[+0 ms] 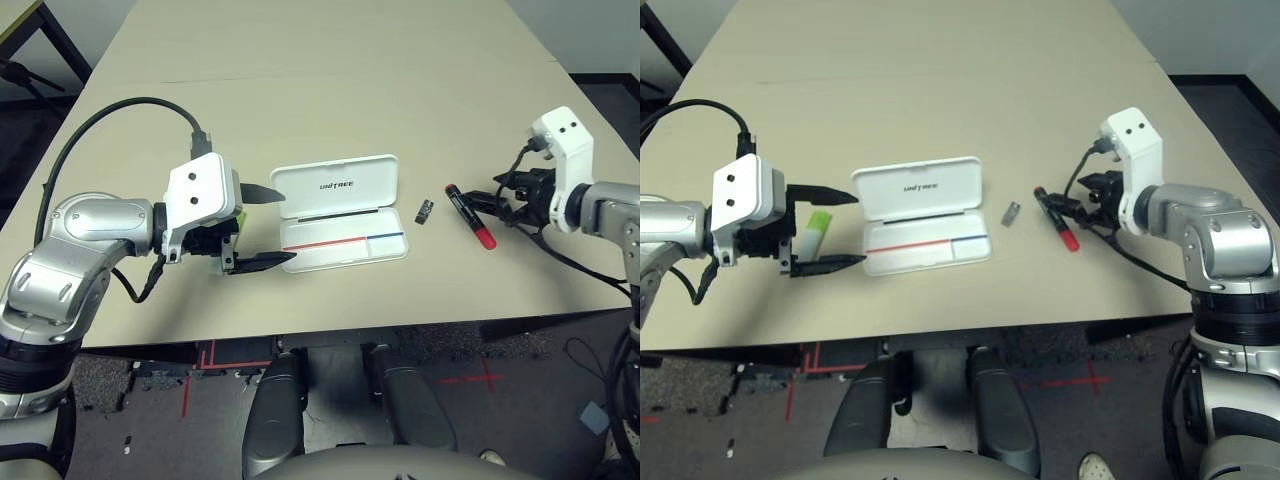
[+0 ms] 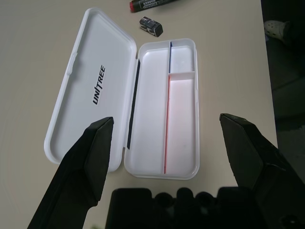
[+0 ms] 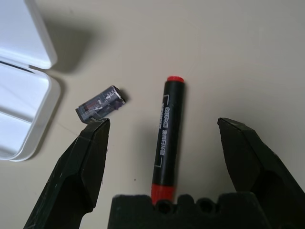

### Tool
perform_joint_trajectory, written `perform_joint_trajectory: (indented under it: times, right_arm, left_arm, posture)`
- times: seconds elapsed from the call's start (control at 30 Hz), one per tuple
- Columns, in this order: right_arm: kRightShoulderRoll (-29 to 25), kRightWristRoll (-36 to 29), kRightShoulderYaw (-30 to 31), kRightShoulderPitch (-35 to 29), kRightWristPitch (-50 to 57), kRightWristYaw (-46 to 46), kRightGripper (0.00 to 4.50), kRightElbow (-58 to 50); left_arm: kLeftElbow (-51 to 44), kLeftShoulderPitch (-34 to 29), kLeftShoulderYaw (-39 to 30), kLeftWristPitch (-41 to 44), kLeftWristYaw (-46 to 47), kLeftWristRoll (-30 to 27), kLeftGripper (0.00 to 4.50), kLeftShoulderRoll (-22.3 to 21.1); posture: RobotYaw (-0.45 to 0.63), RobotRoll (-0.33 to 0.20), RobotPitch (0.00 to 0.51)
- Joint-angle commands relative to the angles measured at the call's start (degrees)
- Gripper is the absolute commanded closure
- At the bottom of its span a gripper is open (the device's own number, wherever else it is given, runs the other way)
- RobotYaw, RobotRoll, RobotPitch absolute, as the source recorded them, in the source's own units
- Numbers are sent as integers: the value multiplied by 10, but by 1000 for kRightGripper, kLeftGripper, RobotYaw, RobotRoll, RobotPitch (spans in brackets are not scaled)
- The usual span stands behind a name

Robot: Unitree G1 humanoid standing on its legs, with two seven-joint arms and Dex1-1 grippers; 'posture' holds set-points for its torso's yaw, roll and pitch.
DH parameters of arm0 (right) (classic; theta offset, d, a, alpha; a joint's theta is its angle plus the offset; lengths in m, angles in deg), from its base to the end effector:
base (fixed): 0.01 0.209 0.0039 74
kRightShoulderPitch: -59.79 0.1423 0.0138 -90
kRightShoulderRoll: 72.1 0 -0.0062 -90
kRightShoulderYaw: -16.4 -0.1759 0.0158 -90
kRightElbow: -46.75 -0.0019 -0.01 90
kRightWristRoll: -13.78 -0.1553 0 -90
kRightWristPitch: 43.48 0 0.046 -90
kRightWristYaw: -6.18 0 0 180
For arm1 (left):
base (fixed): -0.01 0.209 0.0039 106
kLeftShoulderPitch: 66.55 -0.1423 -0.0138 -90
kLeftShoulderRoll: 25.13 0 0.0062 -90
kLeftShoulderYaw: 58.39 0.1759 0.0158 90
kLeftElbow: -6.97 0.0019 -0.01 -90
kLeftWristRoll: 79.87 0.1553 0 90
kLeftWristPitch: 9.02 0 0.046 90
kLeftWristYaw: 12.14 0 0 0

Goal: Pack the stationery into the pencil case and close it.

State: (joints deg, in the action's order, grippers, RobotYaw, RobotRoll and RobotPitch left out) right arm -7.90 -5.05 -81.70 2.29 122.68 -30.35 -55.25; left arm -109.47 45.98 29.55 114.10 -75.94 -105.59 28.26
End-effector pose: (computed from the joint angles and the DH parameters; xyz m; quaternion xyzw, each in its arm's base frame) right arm 0.2592 -0.2484 0.2297 -0.0695 0.2773 0.1995 0.9373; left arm 0.2332 0.2139 0.2494 0.2849 0.0514 -0.5573 0.7782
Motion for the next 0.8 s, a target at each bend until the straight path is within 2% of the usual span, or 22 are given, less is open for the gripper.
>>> perform_joint_trajectory:
  times: [0.03,0.27,0.5,0.8]
  right_arm:
    - [-9,-8,-3,12,67,26,0,-21]
    - [-6,-10,16,17,78,51,0,-5]
    - [19,2,63,23,28,67,0,70]
    - [26,17,108,30,-28,66,0,149]
  left_arm:
    - [-6,17,-6,6,-3,-17,22,-8]
    - [-12,21,-1,10,2,-22,22,-10]
    - [-28,21,-3,22,11,-28,22,-11]
    - [-54,12,-14,43,28,-40,22,-20]
  posture:
    - [-58,0,217]
    - [-46,0,212]
    - [-15,0,212]
    - [17,0,210]
